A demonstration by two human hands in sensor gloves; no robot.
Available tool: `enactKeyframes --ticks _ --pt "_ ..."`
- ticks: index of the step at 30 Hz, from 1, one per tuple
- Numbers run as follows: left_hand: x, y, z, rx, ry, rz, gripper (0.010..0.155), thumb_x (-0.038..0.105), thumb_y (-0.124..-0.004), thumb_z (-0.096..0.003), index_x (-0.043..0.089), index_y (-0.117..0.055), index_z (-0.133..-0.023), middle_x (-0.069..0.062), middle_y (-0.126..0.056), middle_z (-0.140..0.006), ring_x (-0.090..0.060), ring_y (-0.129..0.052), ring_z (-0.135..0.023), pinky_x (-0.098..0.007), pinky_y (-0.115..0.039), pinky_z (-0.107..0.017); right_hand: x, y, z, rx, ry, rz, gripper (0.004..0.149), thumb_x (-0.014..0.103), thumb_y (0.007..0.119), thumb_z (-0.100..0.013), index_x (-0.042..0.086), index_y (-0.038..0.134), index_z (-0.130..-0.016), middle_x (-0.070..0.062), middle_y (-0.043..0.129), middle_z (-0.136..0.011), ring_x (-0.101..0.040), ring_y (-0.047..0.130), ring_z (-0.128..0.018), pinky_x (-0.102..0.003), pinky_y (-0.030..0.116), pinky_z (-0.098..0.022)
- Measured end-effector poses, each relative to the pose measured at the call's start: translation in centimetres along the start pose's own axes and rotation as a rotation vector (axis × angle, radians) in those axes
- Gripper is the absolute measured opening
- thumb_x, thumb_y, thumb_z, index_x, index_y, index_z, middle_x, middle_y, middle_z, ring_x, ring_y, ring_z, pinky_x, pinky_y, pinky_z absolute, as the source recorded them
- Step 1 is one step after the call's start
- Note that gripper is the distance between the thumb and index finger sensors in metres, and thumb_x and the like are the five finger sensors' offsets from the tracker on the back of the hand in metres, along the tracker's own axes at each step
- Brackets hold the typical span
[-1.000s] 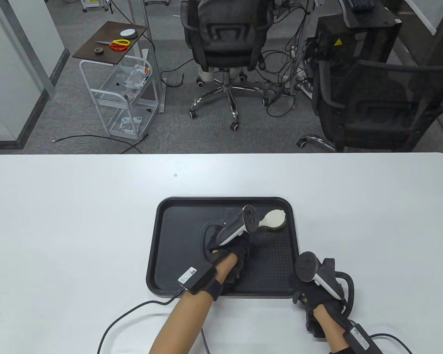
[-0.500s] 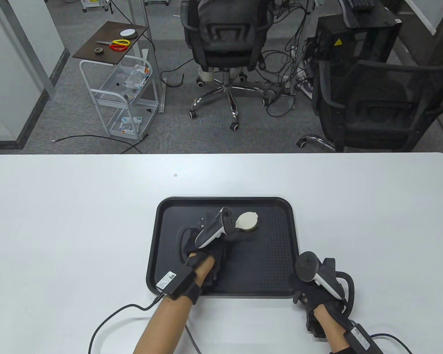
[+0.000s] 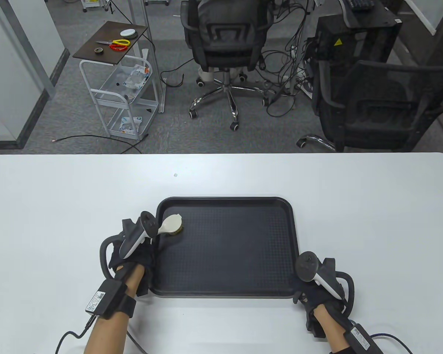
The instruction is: Scrub the tray with pot brush
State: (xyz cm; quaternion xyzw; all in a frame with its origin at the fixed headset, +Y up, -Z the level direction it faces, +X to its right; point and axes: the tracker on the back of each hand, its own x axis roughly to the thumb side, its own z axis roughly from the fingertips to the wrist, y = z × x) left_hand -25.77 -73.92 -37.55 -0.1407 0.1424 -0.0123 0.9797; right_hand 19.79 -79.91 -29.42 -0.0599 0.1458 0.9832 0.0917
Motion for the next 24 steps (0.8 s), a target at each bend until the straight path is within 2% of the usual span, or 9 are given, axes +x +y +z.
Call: enactKeyframes --ticks 4,7,13,15,20,24 --pt "-0.1 0.5 0.2 0.028 -0.003 -0.023 0.057 0.031 -0.074 -0.0460 0.042 -0.068 -0.101 -0.002 -0.077 -0.096 -0.026 -0.087 -0.077 -0.050 -0.064 -0.069 0.0 0.0 0.0 0.001 0.000 -0.002 0.071 0.044 0.072 -0.051 0.011 0.044 -0.108 -0.009 0.073 -0.085 -0.021 0.083 -0.062 -0.051 0.069 -0.061" --pt "1.6 1.4 0.9 0.065 -0.059 -0.007 0.057 0.032 -0.074 -0.0458 0.043 -0.068 -0.101 -0.001 -0.078 -0.096 -0.025 -0.088 -0.080 -0.050 -0.065 -0.069 0.0 0.0 0.0 0.001 -0.001 -0.003 0.071 0.044 0.071 -0.051 0.011 0.044 -0.108 -0.009 0.073 -0.085 -0.021 0.083 -0.062 -0.052 0.069 -0.061" --pt "8.0 3.1 3.2 0.135 -0.233 -0.001 0.057 0.034 -0.074 -0.0457 0.043 -0.067 -0.101 0.001 -0.078 -0.095 -0.025 -0.091 -0.079 -0.050 -0.069 -0.067 0.0 0.0 0.0 0.001 0.000 -0.001 0.071 0.045 0.072 -0.051 0.011 0.044 -0.108 -0.009 0.072 -0.085 -0.021 0.083 -0.062 -0.052 0.069 -0.061" --pt "11.3 3.3 4.2 0.140 -0.302 0.004 0.057 0.034 -0.074 -0.0458 0.043 -0.067 -0.101 0.001 -0.078 -0.096 -0.024 -0.091 -0.077 -0.049 -0.069 -0.066 0.0 0.0 0.0 0.000 0.000 0.002 0.071 0.045 0.071 -0.051 0.011 0.044 -0.108 -0.009 0.072 -0.085 -0.021 0.083 -0.062 -0.052 0.069 -0.061" --pt "17.8 2.1 6.0 0.114 -0.422 0.017 0.057 0.034 -0.074 -0.0458 0.043 -0.066 -0.102 0.001 -0.078 -0.096 -0.022 -0.092 -0.074 -0.048 -0.070 -0.065 0.0 0.0 0.0 -0.001 0.000 0.005 0.071 0.045 0.071 -0.051 0.011 0.044 -0.108 -0.009 0.073 -0.085 -0.021 0.083 -0.062 -0.051 0.069 -0.061" --pt "21.8 0.5 7.1 0.081 -0.487 0.029 0.057 0.034 -0.074 -0.0457 0.043 -0.066 -0.102 0.001 -0.078 -0.096 -0.022 -0.092 -0.074 -0.048 -0.071 -0.065 0.0 0.0 0.0 0.000 -0.001 0.003 0.071 0.045 0.071 -0.051 0.011 0.044 -0.108 -0.009 0.073 -0.085 -0.021 0.083 -0.062 -0.051 0.069 -0.061"
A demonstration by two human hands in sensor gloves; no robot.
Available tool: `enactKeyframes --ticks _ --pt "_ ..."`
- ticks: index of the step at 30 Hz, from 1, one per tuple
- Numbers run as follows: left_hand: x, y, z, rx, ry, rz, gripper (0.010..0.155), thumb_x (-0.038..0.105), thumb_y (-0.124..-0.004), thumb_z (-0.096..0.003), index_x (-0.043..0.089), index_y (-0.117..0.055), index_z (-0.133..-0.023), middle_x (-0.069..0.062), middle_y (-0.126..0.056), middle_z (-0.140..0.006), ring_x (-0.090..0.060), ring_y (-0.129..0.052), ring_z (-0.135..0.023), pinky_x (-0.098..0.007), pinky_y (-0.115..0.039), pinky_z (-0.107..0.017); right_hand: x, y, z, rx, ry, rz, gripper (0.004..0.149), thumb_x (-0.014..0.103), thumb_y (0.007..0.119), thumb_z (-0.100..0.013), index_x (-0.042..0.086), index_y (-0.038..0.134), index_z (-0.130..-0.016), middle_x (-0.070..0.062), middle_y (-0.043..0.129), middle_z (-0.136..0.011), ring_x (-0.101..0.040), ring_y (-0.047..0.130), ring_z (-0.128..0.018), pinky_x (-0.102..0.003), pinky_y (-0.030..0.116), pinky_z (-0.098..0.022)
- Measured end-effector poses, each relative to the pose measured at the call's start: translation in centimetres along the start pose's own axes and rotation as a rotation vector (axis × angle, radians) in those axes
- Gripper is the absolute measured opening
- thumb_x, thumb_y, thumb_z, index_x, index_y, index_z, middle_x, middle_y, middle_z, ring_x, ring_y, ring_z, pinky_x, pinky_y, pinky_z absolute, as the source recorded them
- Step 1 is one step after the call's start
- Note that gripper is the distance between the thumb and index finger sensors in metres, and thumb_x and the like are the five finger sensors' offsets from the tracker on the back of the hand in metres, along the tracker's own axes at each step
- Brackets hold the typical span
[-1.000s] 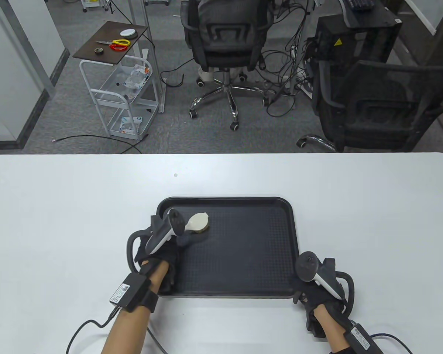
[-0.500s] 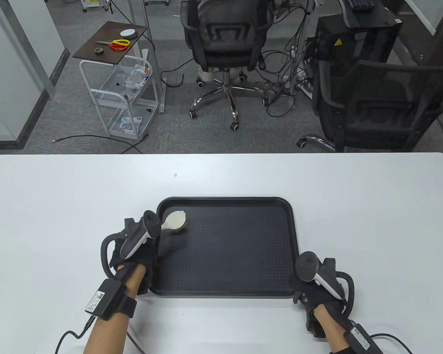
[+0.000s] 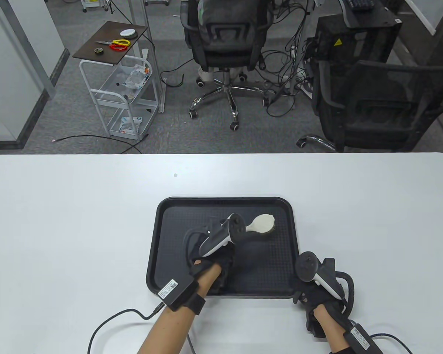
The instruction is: Scrub the tray with pot brush
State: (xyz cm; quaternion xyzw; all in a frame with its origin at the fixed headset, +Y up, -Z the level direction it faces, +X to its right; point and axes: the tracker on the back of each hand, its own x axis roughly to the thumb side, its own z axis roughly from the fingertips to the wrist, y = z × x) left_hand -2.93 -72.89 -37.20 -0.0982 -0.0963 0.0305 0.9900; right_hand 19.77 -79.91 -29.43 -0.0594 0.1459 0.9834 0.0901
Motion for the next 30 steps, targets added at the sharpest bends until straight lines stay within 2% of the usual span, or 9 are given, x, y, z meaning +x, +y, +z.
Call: enactKeyframes --ticks 6,12,17,23,30 --pt "2.6 -1.8 -0.7 -0.031 -0.022 0.001 0.057 0.034 -0.074 -0.0458 0.043 -0.066 -0.102 0.001 -0.078 -0.096 -0.022 -0.092 -0.074 -0.048 -0.071 -0.065 0.0 0.0 0.0 0.001 0.000 0.000 0.071 0.045 0.071 -0.051 0.011 0.044 -0.108 -0.009 0.072 -0.085 -0.021 0.083 -0.062 -0.051 0.069 -0.061" --pt "1.6 -2.2 -0.5 -0.046 0.005 -0.029 0.057 0.034 -0.074 -0.0457 0.044 -0.067 -0.101 0.001 -0.078 -0.096 -0.022 -0.092 -0.074 -0.048 -0.070 -0.066 0.0 0.0 0.0 0.001 0.000 0.000 0.071 0.045 0.071 -0.051 0.011 0.044 -0.108 -0.009 0.073 -0.085 -0.021 0.083 -0.062 -0.051 0.069 -0.061" --pt "-2.5 -2.3 0.4 -0.070 0.073 -0.007 0.056 0.032 -0.074 -0.0454 0.044 -0.070 -0.100 -0.001 -0.079 -0.094 -0.024 -0.092 -0.071 -0.049 -0.069 -0.065 0.0 0.0 0.0 0.001 0.000 -0.001 0.071 0.045 0.071 -0.051 0.011 0.044 -0.108 -0.009 0.072 -0.085 -0.021 0.083 -0.062 -0.051 0.069 -0.061" --pt "-9.8 -1.5 2.5 -0.066 0.184 -0.037 0.056 0.032 -0.074 -0.0453 0.045 -0.070 -0.100 -0.002 -0.079 -0.094 -0.024 -0.092 -0.071 -0.049 -0.068 -0.066 0.0 0.0 0.0 0.001 0.000 0.000 0.071 0.045 0.071 -0.051 0.011 0.044 -0.108 -0.009 0.072 -0.085 -0.021 0.083 -0.062 -0.051 0.069 -0.061" --pt "-18.6 -0.3 5.3 -0.084 0.369 -0.059 0.056 0.031 -0.075 -0.0454 0.044 -0.071 -0.099 -0.002 -0.079 -0.095 -0.026 -0.090 -0.073 -0.050 -0.066 -0.067 0.0 0.0 0.0 -0.001 0.002 0.001 0.071 0.044 0.072 -0.051 0.011 0.044 -0.108 -0.009 0.073 -0.085 -0.021 0.083 -0.062 -0.052 0.069 -0.061"
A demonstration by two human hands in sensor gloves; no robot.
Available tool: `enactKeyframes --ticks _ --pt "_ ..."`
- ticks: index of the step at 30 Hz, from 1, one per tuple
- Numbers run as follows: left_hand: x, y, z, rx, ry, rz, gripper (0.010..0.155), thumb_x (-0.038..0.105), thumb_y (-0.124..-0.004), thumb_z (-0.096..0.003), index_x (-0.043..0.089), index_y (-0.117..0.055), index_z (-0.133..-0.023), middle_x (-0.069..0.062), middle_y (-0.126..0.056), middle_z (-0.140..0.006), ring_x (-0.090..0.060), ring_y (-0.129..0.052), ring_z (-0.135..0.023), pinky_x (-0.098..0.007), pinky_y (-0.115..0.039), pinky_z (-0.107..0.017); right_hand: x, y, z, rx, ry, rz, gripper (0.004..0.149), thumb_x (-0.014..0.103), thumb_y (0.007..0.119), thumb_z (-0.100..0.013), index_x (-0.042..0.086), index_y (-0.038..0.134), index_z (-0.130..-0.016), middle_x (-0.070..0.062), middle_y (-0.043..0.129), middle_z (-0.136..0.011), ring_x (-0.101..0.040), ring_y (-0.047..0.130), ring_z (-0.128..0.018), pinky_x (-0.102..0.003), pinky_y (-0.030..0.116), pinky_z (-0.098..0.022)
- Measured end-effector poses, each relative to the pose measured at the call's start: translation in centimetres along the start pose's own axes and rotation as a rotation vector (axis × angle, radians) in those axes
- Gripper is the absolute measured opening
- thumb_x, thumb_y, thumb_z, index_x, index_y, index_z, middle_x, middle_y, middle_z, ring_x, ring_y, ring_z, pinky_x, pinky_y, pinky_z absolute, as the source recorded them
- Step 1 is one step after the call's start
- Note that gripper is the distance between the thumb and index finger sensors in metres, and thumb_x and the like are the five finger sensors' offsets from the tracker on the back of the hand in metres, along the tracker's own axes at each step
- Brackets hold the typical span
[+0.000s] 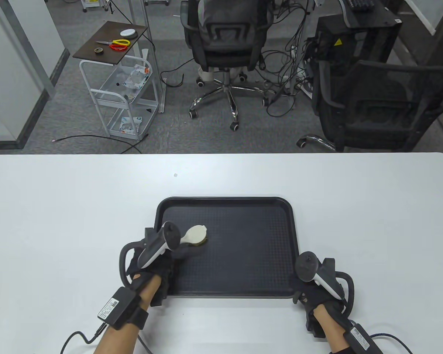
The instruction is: Scrub the tray with pot brush
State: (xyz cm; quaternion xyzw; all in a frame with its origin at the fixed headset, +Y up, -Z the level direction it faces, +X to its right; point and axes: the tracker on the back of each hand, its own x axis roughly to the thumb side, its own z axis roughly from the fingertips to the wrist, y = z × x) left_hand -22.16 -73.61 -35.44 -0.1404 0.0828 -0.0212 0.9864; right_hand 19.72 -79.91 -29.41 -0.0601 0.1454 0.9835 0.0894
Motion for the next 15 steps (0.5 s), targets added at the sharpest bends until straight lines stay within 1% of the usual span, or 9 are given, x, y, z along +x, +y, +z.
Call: enactKeyframes --ticks 2,4,7,9,12,15 --pt "-1.7 0.1 0.0 -0.004 0.037 -0.006 0.056 0.030 -0.075 -0.0456 0.044 -0.071 -0.100 -0.002 -0.078 -0.095 -0.026 -0.090 -0.073 -0.050 -0.065 -0.068 0.0 0.0 0.0 0.000 0.000 -0.001 0.071 0.044 0.071 -0.051 0.011 0.044 -0.108 -0.009 0.072 -0.085 -0.021 0.083 -0.062 -0.052 0.069 -0.061" --pt "-2.8 0.4 0.1 -0.002 0.064 -0.023 0.056 0.030 -0.074 -0.0457 0.044 -0.071 -0.100 -0.002 -0.078 -0.096 -0.026 -0.089 -0.074 -0.051 -0.064 -0.068 0.0 0.0 0.0 0.000 0.000 -0.002 0.071 0.044 0.072 -0.051 0.011 0.044 -0.108 -0.009 0.073 -0.085 -0.021 0.083 -0.062 -0.052 0.069 -0.061" --pt "-3.2 1.1 0.3 0.016 0.078 -0.056 0.056 0.031 -0.075 -0.0460 0.043 -0.070 -0.100 -0.002 -0.077 -0.096 -0.026 -0.088 -0.076 -0.051 -0.063 -0.069 0.0 0.0 0.0 0.000 0.001 -0.001 0.071 0.044 0.071 -0.051 0.011 0.044 -0.108 -0.009 0.073 -0.085 -0.021 0.083 -0.062 -0.052 0.069 -0.061" --pt "-2.6 1.8 0.5 0.040 0.054 -0.042 0.056 0.031 -0.075 -0.0458 0.043 -0.070 -0.100 -0.001 -0.078 -0.096 -0.026 -0.088 -0.077 -0.051 -0.063 -0.069 0.0 0.0 0.0 0.000 0.001 -0.002 0.071 0.044 0.071 -0.051 0.011 0.044 -0.108 -0.009 0.073 -0.085 -0.021 0.083 -0.062 -0.052 0.069 -0.061" --pt "-0.3 3.0 1.2 0.093 -0.013 -0.051 0.056 0.033 -0.074 -0.0457 0.045 -0.069 -0.101 0.001 -0.079 -0.096 -0.025 -0.089 -0.081 -0.050 -0.065 -0.069 0.0 0.0 0.0 0.000 0.001 -0.001 0.071 0.044 0.071 -0.051 0.011 0.044 -0.108 -0.009 0.073 -0.085 -0.021 0.083 -0.062 -0.052 0.069 -0.061" --pt "3.5 3.5 1.7 0.118 -0.106 -0.058 0.056 0.034 -0.074 -0.0456 0.045 -0.069 -0.101 0.002 -0.079 -0.095 -0.024 -0.091 -0.079 -0.049 -0.068 -0.067 0.0 0.0 0.0 0.000 0.001 0.000 0.071 0.044 0.072 -0.051 0.011 0.044 -0.108 -0.009 0.072 -0.085 -0.021 0.083 -0.062 -0.051 0.069 -0.061"
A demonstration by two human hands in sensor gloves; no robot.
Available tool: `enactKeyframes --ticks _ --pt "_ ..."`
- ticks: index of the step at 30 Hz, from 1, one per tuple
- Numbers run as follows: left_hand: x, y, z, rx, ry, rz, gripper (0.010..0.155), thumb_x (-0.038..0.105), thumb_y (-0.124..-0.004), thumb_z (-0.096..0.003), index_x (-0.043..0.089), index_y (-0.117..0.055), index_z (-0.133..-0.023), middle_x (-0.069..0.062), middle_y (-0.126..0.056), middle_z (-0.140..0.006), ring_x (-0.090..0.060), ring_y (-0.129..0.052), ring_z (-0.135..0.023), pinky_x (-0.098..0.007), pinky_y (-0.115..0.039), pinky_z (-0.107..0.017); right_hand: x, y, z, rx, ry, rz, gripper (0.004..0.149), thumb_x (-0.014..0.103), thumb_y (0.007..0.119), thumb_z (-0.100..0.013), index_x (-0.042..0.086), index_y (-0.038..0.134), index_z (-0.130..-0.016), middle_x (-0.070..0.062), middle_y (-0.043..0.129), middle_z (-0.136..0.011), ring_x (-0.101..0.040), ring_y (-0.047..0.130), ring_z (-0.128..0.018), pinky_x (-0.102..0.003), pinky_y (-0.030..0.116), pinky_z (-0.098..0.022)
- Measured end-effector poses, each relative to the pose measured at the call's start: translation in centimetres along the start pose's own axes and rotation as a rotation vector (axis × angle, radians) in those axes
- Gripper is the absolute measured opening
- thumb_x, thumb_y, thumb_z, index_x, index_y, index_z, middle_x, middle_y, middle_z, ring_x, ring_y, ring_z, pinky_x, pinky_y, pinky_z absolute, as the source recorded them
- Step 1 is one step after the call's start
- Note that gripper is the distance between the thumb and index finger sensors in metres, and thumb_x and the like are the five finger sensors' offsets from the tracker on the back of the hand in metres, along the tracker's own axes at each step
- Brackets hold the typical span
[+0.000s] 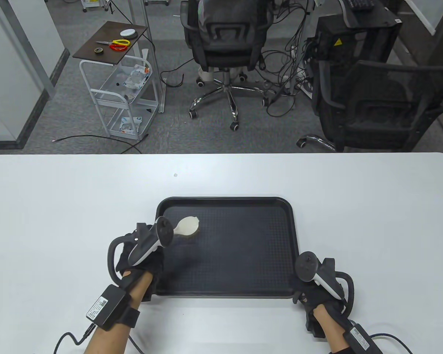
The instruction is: Scrub the tray with pot brush
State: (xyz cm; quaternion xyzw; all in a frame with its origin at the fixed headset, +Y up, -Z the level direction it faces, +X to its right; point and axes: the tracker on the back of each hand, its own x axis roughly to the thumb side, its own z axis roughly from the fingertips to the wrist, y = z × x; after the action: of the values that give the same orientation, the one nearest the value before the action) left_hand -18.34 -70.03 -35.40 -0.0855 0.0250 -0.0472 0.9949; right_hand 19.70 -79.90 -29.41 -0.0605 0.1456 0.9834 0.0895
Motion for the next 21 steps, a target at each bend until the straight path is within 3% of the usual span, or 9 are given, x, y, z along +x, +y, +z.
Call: enactKeyframes --ticks 11,16,21 --pt "15.2 -2.2 0.9 -0.057 -0.295 0.040 0.057 0.035 -0.074 -0.0456 0.044 -0.067 -0.101 0.002 -0.079 -0.096 -0.021 -0.092 -0.074 -0.048 -0.070 -0.066 0.0 0.0 0.0 0.002 -0.001 0.002 0.071 0.045 0.071 -0.051 0.011 0.044 -0.108 -0.009 0.072 -0.085 -0.021 0.083 -0.062 -0.051 0.069 -0.061" --pt "18.3 -2.6 1.7 -0.058 -0.351 0.051 0.057 0.034 -0.074 -0.0456 0.044 -0.067 -0.101 0.002 -0.078 -0.096 -0.021 -0.092 -0.074 -0.048 -0.070 -0.066 0.0 -0.1 0.1 0.002 -0.002 0.001 0.071 0.045 0.071 -0.051 0.011 0.044 -0.108 -0.009 0.072 -0.085 -0.021 0.083 -0.062 -0.051 0.069 -0.061" --pt "17.9 -3.2 1.7 -0.074 -0.342 0.050 0.057 0.034 -0.074 -0.0456 0.044 -0.067 -0.101 0.001 -0.079 -0.096 -0.021 -0.092 -0.074 -0.048 -0.070 -0.066 0.0 -0.1 0.0 0.004 -0.002 0.001 0.071 0.045 0.071 -0.051 0.011 0.044 -0.108 -0.009 0.072 -0.085 -0.021 0.083 -0.062 -0.051 0.069 -0.061"
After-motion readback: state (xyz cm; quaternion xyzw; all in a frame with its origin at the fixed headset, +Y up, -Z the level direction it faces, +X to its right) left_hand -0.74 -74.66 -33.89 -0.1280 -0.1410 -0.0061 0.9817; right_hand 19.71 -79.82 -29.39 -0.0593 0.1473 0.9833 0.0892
